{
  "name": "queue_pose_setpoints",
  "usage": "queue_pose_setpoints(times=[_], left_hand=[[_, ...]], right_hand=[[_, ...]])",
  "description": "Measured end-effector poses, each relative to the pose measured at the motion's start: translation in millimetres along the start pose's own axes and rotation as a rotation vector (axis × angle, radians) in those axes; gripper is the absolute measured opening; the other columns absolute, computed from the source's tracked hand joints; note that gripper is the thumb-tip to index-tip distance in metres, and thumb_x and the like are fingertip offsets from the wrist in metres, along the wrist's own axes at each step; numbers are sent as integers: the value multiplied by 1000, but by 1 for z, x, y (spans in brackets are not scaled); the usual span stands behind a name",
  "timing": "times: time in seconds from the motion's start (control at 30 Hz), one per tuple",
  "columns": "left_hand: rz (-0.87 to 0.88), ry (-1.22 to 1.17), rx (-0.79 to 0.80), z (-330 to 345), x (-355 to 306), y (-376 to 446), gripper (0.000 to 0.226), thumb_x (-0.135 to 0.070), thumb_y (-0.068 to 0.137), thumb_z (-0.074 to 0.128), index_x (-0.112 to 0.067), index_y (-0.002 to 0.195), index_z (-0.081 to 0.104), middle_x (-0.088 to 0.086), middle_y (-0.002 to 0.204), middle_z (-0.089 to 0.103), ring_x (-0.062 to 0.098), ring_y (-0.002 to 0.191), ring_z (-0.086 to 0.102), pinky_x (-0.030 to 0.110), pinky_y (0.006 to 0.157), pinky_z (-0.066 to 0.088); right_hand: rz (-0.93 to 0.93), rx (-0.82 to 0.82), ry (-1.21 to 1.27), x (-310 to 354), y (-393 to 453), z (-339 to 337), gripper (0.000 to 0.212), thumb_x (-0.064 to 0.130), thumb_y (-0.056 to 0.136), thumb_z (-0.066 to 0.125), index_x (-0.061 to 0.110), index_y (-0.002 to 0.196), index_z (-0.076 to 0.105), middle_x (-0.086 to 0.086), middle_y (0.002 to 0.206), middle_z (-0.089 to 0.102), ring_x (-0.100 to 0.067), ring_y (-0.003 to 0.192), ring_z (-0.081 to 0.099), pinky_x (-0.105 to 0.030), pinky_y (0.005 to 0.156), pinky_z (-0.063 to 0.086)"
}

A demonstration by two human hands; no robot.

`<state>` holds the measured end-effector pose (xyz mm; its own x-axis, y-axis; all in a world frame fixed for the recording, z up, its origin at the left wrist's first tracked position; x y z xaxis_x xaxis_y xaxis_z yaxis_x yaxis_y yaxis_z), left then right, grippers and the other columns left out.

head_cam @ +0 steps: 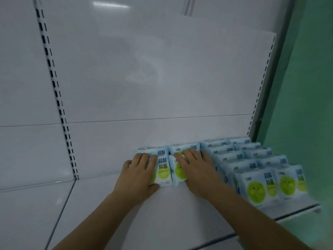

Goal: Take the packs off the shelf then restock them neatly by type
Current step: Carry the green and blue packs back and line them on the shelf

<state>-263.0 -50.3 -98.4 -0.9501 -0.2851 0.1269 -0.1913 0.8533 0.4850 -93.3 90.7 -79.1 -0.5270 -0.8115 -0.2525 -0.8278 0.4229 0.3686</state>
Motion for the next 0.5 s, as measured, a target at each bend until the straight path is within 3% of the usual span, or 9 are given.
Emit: queue_pose_setpoints(times=[0.13, 0.27, 0.5], left_hand=[[-71, 1, 81, -2, -14, 9, 99, -66, 74, 66, -18, 152, 28, 5, 144, 38, 29, 134, 34, 45, 96, 50], [-101, 10, 106, -4, -28, 18, 100, -65, 79, 64, -19, 155, 20, 6, 150, 32, 28, 141, 27, 44, 101, 48], [-168, 49, 131, -2, -35, 21, 100, -69, 81, 60, -27, 156, 8, 4, 160, 16, 28, 148, 14, 49, 110, 37]], right_hand=[[-33, -3, -21, -16, 6, 8, 96, 18, 65, 79, 19, 150, 35, -9, 139, 49, -34, 134, 41, -59, 109, 33], [-41, 23, -46, -24, 7, 7, 94, 24, 82, 71, 17, 156, 14, -12, 154, 31, -33, 146, 22, -59, 118, 17], [-68, 63, 46, -35, 7, 5, 101, 24, 86, 69, 20, 158, -3, -9, 163, 12, -32, 152, 5, -58, 121, 8]])
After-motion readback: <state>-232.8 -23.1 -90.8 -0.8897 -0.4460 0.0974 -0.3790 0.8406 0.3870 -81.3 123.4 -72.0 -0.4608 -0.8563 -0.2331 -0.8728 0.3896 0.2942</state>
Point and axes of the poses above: each hand's wrist, its own y-axis towards the middle knuckle, its own z-axis out of the palm, x = y × z, the point moved 1 cm from there along y, towards the middle knuckle
